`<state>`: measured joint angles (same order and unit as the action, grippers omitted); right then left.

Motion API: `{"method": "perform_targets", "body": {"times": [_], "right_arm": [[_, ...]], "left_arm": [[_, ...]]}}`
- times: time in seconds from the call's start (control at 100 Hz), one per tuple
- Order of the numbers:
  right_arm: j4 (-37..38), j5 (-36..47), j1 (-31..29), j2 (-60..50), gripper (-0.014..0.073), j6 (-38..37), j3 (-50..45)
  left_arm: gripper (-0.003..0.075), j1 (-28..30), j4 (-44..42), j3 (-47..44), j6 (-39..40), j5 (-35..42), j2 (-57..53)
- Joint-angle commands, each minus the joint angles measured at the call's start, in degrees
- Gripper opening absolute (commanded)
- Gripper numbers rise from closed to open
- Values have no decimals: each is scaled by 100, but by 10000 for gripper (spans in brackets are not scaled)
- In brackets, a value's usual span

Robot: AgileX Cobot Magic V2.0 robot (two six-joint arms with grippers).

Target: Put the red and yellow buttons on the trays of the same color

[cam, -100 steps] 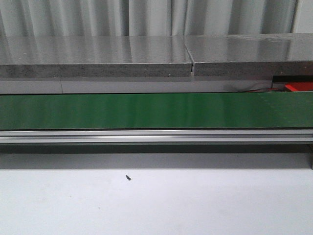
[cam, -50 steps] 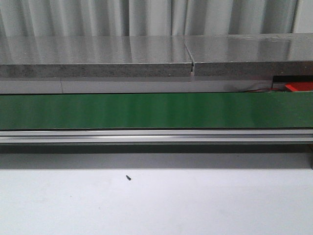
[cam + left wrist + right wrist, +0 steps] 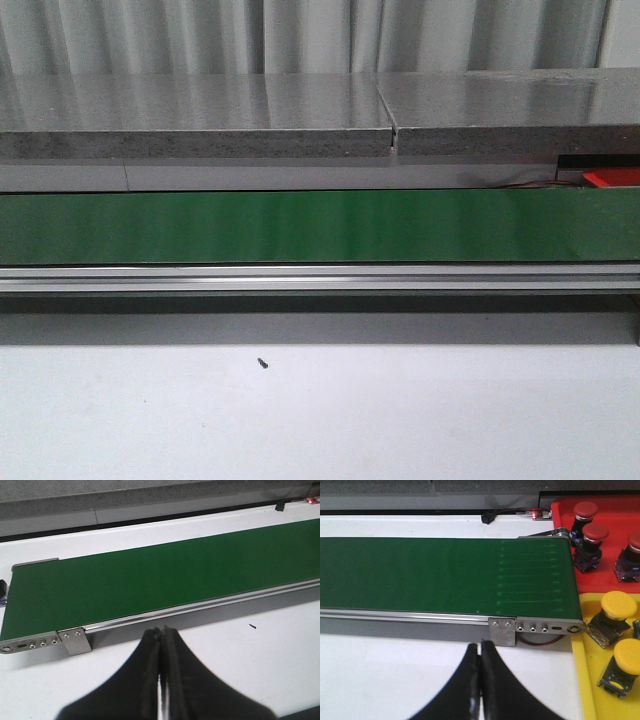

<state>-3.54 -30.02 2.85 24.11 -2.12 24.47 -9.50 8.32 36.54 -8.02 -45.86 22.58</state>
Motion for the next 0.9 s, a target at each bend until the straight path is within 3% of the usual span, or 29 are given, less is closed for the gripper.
{"method": "perform_targets", "body": {"times": [0.0, 0.66, 0.76, 0.89], "right_arm": [[-30, 428, -10, 4, -67, 58, 137], [-30, 428, -10, 4, -67, 58, 137], [-30, 428, -10, 4, -67, 58, 137], [-30, 428, -10, 4, -67, 58, 137]], "left_arm": [[-19, -39, 137, 116, 11, 397, 72], [-13, 1516, 38, 277, 351, 1453, 1634], [69, 1612, 38, 531, 351, 1300, 2024], [295, 1651, 38, 919, 357, 1294, 2571]]}}
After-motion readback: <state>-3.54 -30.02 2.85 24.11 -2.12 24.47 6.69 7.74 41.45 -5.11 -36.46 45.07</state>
